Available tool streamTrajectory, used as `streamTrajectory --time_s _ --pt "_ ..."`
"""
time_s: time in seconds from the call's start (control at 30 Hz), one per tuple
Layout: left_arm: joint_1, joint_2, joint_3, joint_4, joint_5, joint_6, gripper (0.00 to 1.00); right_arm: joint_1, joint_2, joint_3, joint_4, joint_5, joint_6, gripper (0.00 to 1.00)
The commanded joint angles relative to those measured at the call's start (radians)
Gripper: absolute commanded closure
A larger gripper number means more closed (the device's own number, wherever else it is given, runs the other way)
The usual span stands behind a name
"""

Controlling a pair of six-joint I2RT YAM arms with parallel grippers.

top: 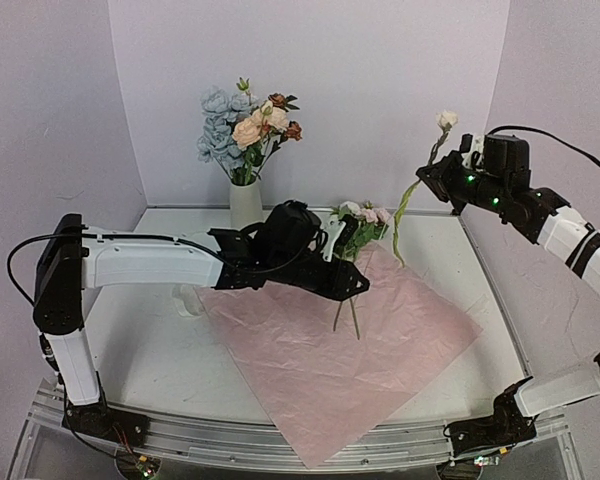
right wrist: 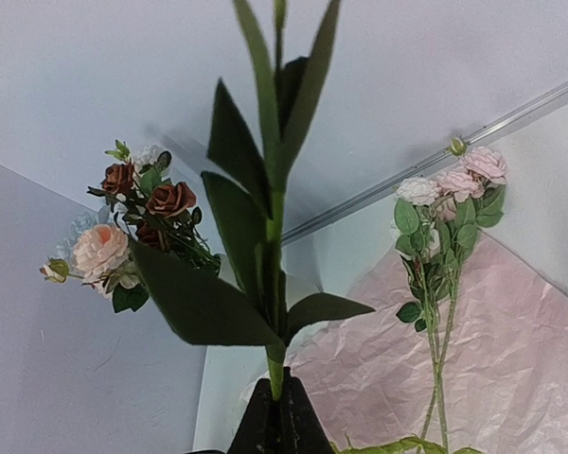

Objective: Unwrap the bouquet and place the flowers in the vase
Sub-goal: Pick up the fake flower from the wrapping paper.

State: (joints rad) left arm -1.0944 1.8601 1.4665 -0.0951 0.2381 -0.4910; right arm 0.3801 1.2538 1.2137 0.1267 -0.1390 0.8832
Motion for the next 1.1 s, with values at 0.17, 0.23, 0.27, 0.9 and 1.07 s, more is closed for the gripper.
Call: streamTrajectory --time_s 0.17,0.23,0.27,0.9,1.07 --pt "-0.013 -0.071 -0.020 0.004 0.010 -0.042 0.86 -0.004 0.006 0.019 0.031 -0.004 -0.023 1.00" --pt "-0.014 -0.068 -0.019 0.004 0.012 -0.045 0.88 -0.003 0.007 0.018 0.033 -0.004 -0.023 1.00" --pt "-0.015 -0.067 -0.019 0.003 0.014 -0.047 0.89 -0.004 0.008 0.019 0.032 -0.003 -0.024 1.00" --pt "-0.032 -0.062 -0.037 -0.009 -0.002 -0.013 1.00 -0.010 0.013 0.033 0.031 0.001 -0.046 1.00" --pt "-0.063 -0.067 -0.074 -0.009 -0.056 0.064 1.00 -0.042 0.039 0.078 0.005 -0.033 -0.081 1.00"
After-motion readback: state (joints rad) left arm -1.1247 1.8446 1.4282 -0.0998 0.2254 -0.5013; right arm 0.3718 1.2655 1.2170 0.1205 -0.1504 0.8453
